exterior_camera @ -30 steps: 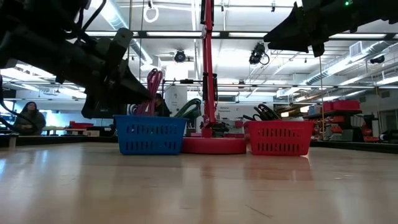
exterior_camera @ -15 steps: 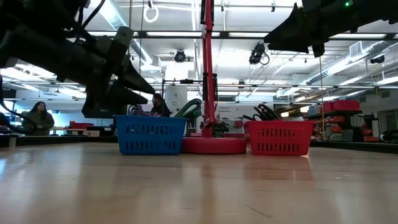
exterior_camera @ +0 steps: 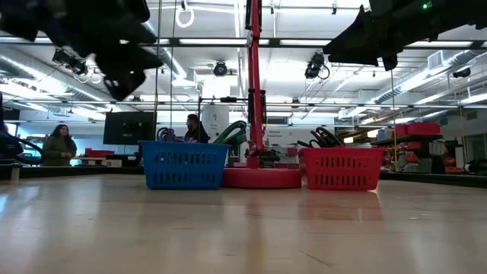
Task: Pick & Place USB Port
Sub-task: Put the black charger cable into the orange bin
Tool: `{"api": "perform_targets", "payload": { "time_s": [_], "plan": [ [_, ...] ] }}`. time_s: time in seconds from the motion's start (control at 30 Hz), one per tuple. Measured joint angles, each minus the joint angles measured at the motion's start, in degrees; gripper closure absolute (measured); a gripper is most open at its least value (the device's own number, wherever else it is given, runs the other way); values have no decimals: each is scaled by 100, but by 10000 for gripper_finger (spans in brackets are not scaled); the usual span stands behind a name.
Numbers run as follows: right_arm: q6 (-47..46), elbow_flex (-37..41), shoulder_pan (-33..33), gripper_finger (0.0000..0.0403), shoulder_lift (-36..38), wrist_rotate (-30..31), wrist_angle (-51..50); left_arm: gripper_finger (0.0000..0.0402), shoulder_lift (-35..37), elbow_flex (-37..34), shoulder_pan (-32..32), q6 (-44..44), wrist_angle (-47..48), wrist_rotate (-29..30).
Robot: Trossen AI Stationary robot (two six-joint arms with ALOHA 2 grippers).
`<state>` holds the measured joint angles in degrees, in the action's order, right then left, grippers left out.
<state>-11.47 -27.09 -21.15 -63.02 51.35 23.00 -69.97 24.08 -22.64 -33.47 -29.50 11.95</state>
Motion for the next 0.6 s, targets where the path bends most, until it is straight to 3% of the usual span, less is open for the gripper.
{"api": "perform_targets", "payload": {
  "time_s": [0.17,0.27,0.4,0.6],
  "plan": [
    [-73,0,0,243,2,4,6,290,-105,1499,-499,-756,4185,-571],
    [-118,0,11,243,2,2,39,301,-475,2385,-824,-824,5755,-902],
    [-154,0,13,243,2,2,21,311,-1023,3164,-1251,-729,6406,-1214],
    [-154,0,13,243,2,1,13,312,-1942,3604,-1666,-642,6797,-2056]
  ]
}}
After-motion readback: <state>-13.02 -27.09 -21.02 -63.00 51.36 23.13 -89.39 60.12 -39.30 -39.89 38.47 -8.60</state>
